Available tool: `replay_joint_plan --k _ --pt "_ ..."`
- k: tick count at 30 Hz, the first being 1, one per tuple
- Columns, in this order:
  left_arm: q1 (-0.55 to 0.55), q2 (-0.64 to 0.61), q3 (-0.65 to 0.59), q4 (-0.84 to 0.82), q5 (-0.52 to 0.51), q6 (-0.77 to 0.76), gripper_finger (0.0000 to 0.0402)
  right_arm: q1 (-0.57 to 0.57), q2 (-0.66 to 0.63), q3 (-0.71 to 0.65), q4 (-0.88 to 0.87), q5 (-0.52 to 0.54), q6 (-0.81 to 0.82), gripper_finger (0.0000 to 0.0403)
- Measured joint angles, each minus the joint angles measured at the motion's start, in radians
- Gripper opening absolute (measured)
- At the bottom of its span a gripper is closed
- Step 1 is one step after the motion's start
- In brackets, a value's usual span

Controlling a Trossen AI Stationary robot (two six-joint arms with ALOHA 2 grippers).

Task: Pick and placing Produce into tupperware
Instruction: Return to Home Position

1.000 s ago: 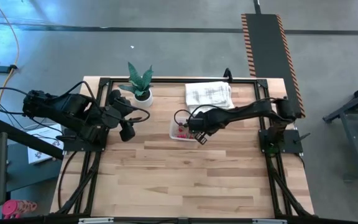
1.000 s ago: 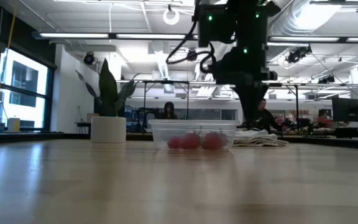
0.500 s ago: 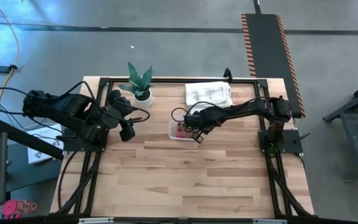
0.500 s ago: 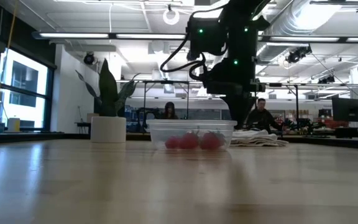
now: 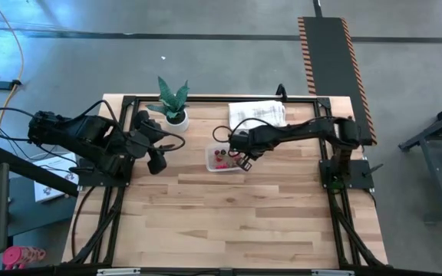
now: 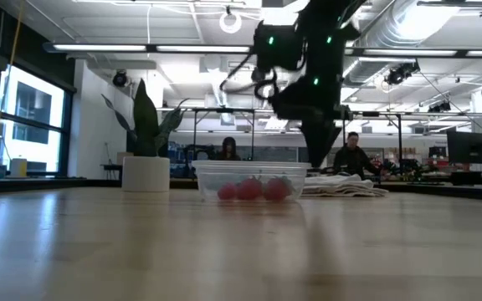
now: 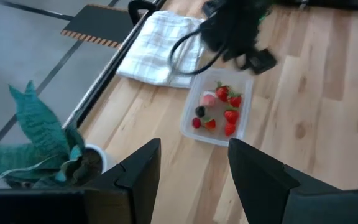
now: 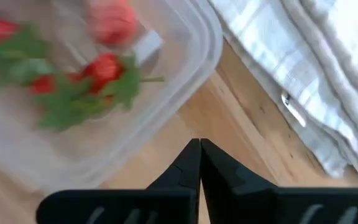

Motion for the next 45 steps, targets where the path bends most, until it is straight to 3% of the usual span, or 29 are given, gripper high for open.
replay_joint_plan --k 6,12,19,24,27,35,39,45 --pt "0.0 -0.005 -0.024 -0.02 -0.044 0.001 0.0175 0.034 -0.168 0.0 0.014 0.073 -0.014 0.0" --pt "0.0 -0.022 -0.115 0.054 -0.066 -0.001 0.0138 0.023 -0.333 0.0 0.011 0.136 -0.021 0.0" --pt "0.0 -0.03 -0.152 0.075 -0.052 -0.038 0.0094 0.033 -0.353 0.0 -0.161 0.16 0.075 0.0" --pt "-0.008 -0.049 -0.208 0.094 -0.111 -0.051 0.004 0.1 -0.42 -0.001 -0.074 0.178 0.03 0.0" --pt "-0.022 -0.126 -0.348 0.282 -0.138 -0.017 0.0007 0.111 -0.501 -0.001 -0.037 0.192 -0.017 0.0" --pt "-0.009 -0.441 -0.873 1.0 -0.009 0.061 0.0003 0.111 -0.76 -0.003 0.055 0.177 -0.176 0.0" --pt "0.009 -0.591 -1.066 1.194 0.02 0.06 0.0001 0.111 -0.954 -0.189 0.265 0.087 -0.213 0.0" --pt "0.046 -0.785 -1.233 1.311 0.055 0.053 0.0 0.111 -1.354 -0.699 0.691 0.027 -0.108 0.0"
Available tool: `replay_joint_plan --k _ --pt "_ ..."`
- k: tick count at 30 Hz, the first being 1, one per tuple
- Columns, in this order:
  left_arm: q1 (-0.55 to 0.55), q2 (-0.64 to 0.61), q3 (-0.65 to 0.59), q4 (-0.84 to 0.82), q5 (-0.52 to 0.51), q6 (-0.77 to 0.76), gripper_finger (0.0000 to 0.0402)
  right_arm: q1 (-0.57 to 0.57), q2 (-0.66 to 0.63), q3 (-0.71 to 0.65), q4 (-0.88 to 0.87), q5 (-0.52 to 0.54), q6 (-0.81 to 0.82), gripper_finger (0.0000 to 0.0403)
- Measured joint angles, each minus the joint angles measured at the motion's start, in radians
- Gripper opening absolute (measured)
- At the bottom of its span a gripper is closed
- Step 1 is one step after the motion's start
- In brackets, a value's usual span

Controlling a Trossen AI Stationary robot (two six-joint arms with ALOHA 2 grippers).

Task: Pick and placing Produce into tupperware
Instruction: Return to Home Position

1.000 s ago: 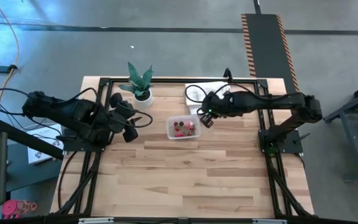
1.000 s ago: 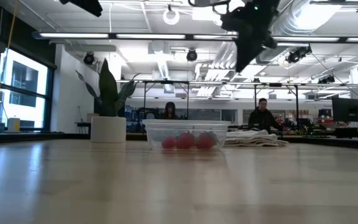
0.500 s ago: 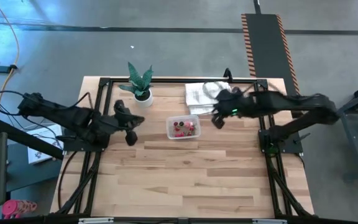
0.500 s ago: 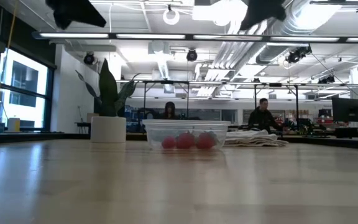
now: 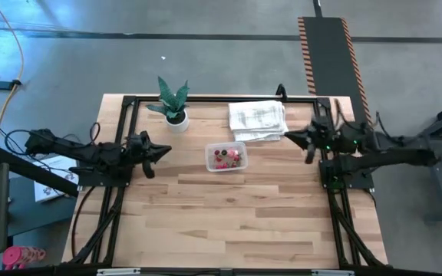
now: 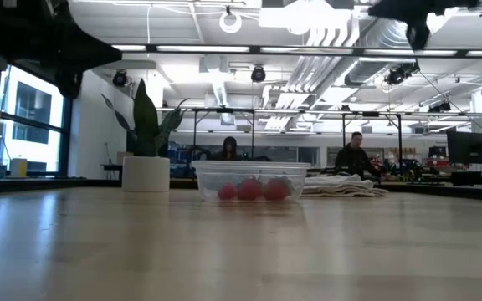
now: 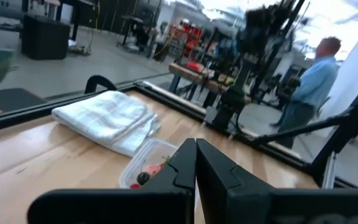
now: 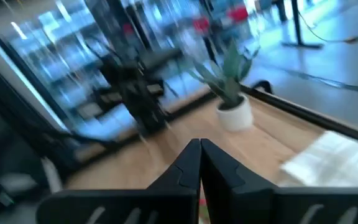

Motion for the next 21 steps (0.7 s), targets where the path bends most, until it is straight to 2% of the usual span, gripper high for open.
replay_joint_plan --k 4,9,15,21 --pt "0.034 -0.098 -0.047 -0.012 0.029 0.003 0.0 -0.001 -0.256 -0.248 0.175 -0.024 0.062 0.0" --pt "0.092 -0.187 -0.061 -0.136 0.08 -0.007 0.0 -0.001 -0.511 -0.394 0.168 -0.031 0.057 0.0" --pt "0.166 -0.262 -0.062 -0.283 0.167 -0.052 0.0 -0.002 -0.495 -0.445 0.108 -0.107 0.08 0.0" --pt "0.212 -0.276 -0.061 -0.301 0.23 -0.048 0.0 -0.011 -0.508 -0.544 0.097 -0.11 0.116 0.0"
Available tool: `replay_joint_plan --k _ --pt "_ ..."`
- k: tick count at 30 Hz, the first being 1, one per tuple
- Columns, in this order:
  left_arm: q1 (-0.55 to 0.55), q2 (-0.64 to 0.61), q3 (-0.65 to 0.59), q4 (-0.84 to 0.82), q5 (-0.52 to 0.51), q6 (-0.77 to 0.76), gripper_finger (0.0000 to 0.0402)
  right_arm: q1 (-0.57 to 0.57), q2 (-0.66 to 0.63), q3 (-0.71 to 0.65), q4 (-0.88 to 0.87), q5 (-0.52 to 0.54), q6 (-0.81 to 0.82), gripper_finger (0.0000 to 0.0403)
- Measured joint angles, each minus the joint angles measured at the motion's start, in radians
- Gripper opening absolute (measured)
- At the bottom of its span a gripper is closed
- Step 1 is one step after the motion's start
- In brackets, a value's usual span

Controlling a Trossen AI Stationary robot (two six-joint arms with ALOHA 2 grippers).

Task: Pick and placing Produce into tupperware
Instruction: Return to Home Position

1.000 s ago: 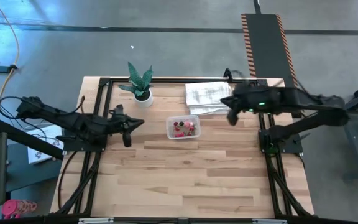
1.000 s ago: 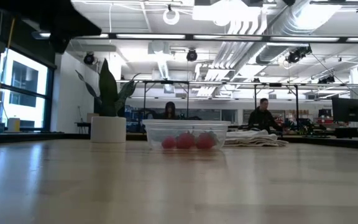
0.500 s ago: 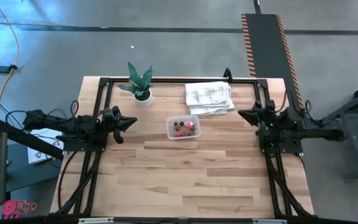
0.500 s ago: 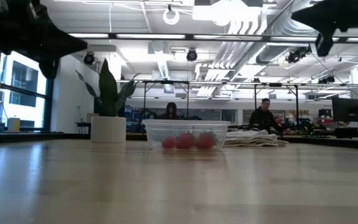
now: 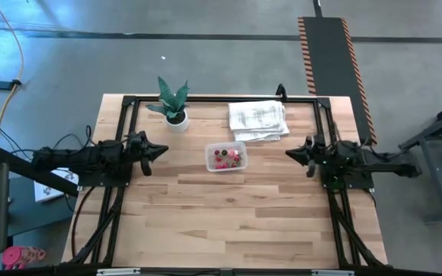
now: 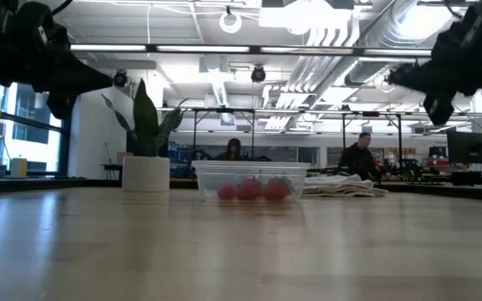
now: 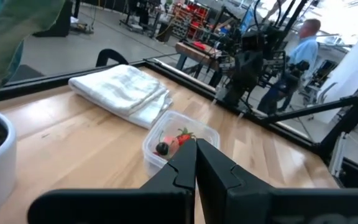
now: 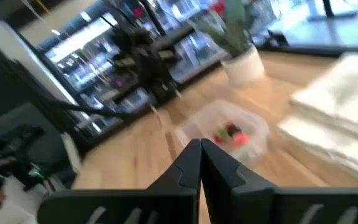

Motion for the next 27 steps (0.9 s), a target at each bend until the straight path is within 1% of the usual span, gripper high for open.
replay_joint_plan --k 2,5,9,27 --pt "0.0 -0.001 0.0 -0.007 -0.006 0.005 0.0 -0.006 0.0 -0.018 0.01 0.004 0.007 0.0" --pt "-0.002 0.0 0.0 -0.002 -0.012 0.007 0.0 -0.011 0.002 -0.019 0.019 0.008 -0.046 0.0" --pt "-0.002 0.001 0.0 -0.002 -0.014 0.002 0.0 -0.011 0.008 -0.019 0.014 0.06 -0.062 0.0" --pt "-0.002 0.001 0.0 -0.002 -0.017 -0.004 0.0001 -0.011 0.009 -0.019 0.012 0.056 -0.055 0.0"
